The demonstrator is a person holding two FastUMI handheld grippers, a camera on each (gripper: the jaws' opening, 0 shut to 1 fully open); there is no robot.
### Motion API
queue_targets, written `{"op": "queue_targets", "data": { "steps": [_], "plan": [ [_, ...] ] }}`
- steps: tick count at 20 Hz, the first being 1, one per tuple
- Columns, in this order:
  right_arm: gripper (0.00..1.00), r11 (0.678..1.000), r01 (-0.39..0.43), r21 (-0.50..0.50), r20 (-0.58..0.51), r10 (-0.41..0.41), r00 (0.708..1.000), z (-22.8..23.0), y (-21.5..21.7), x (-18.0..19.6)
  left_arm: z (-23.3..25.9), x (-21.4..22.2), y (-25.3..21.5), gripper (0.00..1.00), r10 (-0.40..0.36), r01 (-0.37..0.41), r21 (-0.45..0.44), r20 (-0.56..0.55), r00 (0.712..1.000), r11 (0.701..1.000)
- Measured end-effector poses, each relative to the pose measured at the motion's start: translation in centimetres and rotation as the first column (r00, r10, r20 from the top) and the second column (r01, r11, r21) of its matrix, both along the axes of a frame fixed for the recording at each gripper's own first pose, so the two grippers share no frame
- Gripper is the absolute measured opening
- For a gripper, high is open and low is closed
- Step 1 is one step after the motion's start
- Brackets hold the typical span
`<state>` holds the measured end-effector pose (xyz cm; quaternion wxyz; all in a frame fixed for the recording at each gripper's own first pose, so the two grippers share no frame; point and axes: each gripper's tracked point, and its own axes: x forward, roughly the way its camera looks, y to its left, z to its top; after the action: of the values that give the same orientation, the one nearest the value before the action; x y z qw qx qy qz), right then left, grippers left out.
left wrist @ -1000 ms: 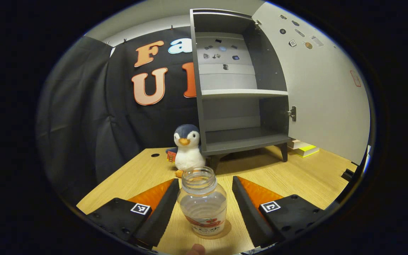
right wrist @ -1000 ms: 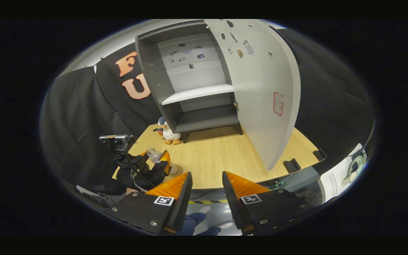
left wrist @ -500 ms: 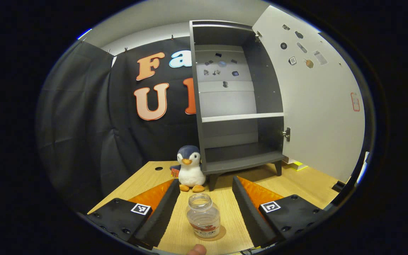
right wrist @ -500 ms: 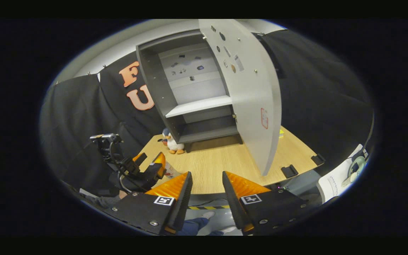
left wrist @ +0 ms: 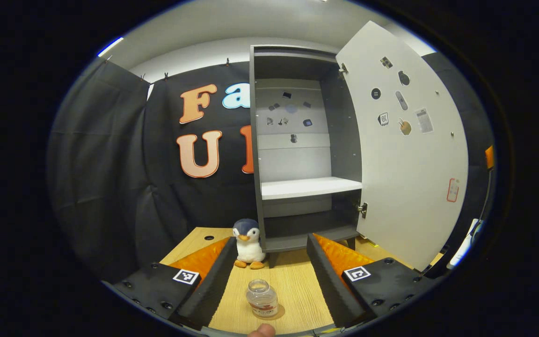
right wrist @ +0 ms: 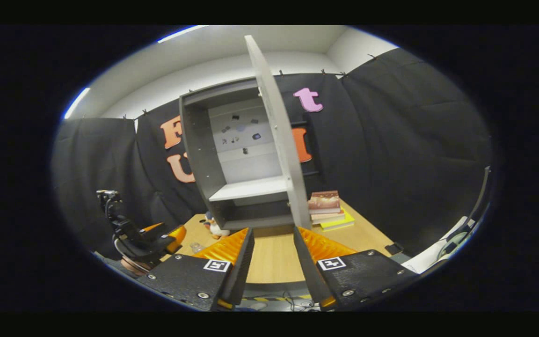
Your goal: Open the cabinet door with the right hand, grasp the bottle in the cabinet with the left hand and place it on the coaster, then close the cabinet door with the right hand.
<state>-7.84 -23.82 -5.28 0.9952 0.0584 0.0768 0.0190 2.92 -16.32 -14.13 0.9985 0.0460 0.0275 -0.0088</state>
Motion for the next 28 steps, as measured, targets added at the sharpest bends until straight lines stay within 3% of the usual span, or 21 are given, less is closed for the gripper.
{"op": "queue_targets", "data": {
  "steps": [4, 9, 15, 19, 21, 28],
  "plan": [
    [0.54, 1.000, 0.021, -0.005, 0.065, -0.021, 0.998, 2.6, -4.8, 1.7, 2.9, -1.1, 0.5, 0.96, 0.018, -0.018, 0.001, 0.021, 1.000, 1.000],
    [0.55, 1.000, -0.016, 0.023, 0.100, 0.014, 0.995, 3.7, -6.8, 5.3, 4.5, -1.9, 0.7, 0.96, 0.043, -0.043, -0.007, 0.021, 0.999, 0.999],
    [0.54, 0.996, -0.079, 0.038, 0.096, 0.075, 0.993, 3.5, -6.2, 7.8, 3.8, -2.1, 2.5, 0.96, 0.096, -0.096, -0.033, -0.023, 0.995, 0.995],
    [0.58, 0.997, -0.071, 0.008, 0.113, 0.069, 0.991, 3.7, -5.8, 8.2, 3.5, -2.1, 4.7, 0.96, 0.141, -0.141, -0.028, -0.021, 0.990, 0.990],
    [0.54, 0.997, -0.070, -0.017, 0.112, 0.071, 0.991, 3.7, -5.4, 8.0, 3.4, -1.9, 5.7, 0.96, 0.156, -0.157, -0.030, -0.029, 0.987, 0.987],
    [0.53, 0.992, -0.102, -0.070, 0.108, 0.109, 0.988, 3.8, -2.0, 8.2, 4.0, -1.3, 7.1, 0.96, 0.162, -0.162, -0.023, -0.021, 0.987, 0.987]
  ]
}}
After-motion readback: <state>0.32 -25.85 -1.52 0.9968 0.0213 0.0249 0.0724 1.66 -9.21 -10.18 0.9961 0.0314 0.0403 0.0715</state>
